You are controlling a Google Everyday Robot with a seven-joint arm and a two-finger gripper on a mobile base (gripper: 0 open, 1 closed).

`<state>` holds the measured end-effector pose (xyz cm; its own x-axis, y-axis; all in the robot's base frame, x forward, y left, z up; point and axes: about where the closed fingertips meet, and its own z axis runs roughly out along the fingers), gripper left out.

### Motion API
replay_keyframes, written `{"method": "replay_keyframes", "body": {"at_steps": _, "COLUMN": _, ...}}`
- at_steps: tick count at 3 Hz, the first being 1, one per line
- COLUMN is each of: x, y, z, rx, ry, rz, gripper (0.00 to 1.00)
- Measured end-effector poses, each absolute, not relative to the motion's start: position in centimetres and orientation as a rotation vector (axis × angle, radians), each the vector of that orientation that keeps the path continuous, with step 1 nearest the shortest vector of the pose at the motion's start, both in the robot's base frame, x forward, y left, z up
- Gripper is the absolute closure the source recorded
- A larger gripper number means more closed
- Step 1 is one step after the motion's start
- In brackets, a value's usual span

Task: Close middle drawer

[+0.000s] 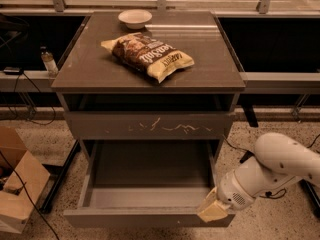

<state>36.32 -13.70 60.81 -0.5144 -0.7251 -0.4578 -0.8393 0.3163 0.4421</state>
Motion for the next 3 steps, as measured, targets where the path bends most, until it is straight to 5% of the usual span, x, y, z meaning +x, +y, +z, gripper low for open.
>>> {"method": "replay_keyframes", "body": {"at_steps": 3, "x": 34.5, "y": -11.7, "z": 51.6, "rx": -1.3, "ry": 2.474, "rz": 1.108, "gripper": 1.0}}
